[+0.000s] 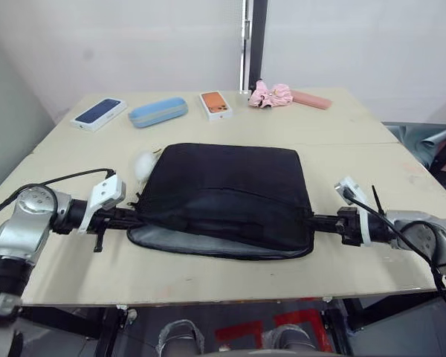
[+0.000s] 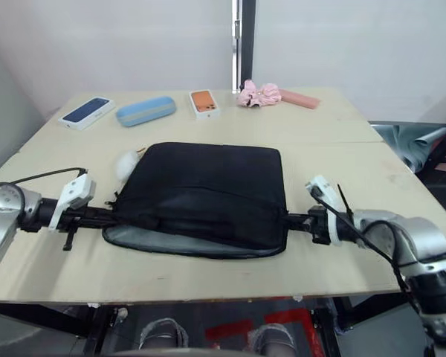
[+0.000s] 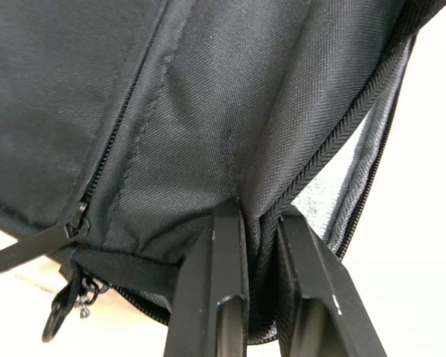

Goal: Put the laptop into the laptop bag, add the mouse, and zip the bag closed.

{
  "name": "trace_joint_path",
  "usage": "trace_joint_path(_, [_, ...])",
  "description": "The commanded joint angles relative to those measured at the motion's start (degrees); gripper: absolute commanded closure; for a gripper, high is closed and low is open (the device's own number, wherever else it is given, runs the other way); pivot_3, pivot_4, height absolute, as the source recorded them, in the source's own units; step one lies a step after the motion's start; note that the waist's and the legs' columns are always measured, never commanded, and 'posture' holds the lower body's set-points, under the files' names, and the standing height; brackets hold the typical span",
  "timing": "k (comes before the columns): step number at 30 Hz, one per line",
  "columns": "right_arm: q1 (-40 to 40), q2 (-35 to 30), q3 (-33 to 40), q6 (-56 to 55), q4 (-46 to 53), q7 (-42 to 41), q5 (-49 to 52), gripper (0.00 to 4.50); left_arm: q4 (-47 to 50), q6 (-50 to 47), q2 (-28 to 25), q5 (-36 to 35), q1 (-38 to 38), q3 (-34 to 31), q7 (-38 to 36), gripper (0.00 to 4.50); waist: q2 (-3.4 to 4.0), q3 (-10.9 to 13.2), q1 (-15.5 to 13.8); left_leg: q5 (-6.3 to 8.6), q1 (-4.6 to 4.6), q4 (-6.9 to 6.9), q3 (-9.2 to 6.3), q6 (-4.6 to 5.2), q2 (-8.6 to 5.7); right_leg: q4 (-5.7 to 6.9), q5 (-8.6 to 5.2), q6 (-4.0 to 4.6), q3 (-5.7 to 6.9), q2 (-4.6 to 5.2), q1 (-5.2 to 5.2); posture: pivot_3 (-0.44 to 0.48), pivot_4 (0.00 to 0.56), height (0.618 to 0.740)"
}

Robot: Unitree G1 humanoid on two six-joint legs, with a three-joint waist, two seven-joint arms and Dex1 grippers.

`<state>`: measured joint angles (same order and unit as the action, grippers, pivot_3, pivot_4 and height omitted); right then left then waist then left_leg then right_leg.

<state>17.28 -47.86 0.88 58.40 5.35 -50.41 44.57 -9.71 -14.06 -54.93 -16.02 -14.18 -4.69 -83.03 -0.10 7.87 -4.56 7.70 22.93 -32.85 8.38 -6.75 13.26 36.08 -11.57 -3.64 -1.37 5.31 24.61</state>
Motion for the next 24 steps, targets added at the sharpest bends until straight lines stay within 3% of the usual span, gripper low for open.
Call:
trace_joint_path(1, [2.08,-0.53,-0.43,-1.55,0.94,-3.97,-0.46,4.46,5.06,-3.08,-0.78,-1.85,2.55,-0.84,1.22,4.09,0.0,0.0,-0.64,0.0,0.0,0.0,0.0,0.0,0.0,0.0,-0.01,0.01,0.01,0.0,0.0,0.0,0.15,0.74])
trace_joint_path(7, [-1.3,-4.04,2.68,-1.7,4.48,-8.73,-0.07,4.46,4.07,1.23,1.68,-0.73,1.86,0.05,4.17,4.09,0.01,0.0,-1.35,0.0,0.0,-0.02,0.01,0.01,0.0,0.02,-0.01,0.02,-0.02,0.0,0.0,0.0,0.15,0.74])
trace_joint_path(15, [-6.49,-5.91,6.83,-2.47,4.64,-8.91,-0.79,4.46,5.74,-3.13,5.15,-3.46,-2.41,2.99,3.69,4.09,0.01,0.01,-2.13,-0.01,0.0,-0.11,0.0,0.04,-0.03,0.09,0.01,0.04,-0.04,0.03,-0.01,0.0,0.15,0.74])
trace_joint_path(20, [-4.34,-4.44,6.51,-4.65,-0.04,-7.73,-3.51,4.46,4.37,-3.53,5.02,-2.52,-4.16,4.68,2.57,4.09,0.01,0.01,-1.63,-0.01,0.01,-0.13,0.01,0.04,-0.03,0.1,0.01,0.04,-0.06,0.03,-0.01,0.0,0.15,0.74])
trace_joint_path(24, [-0.35,-2.28,5.35,-7.98,-4.02,-7.34,-6.38,4.46,-2.36,3.18,6.01,2.28,-8.62,6.92,3.98,4.09,0.01,0.01,-1.47,-0.02,0.02,-0.16,0.0,0.05,-0.03,0.16,0.01,0.04,-0.05,0.03,0.01,0.0,0.15,0.74])
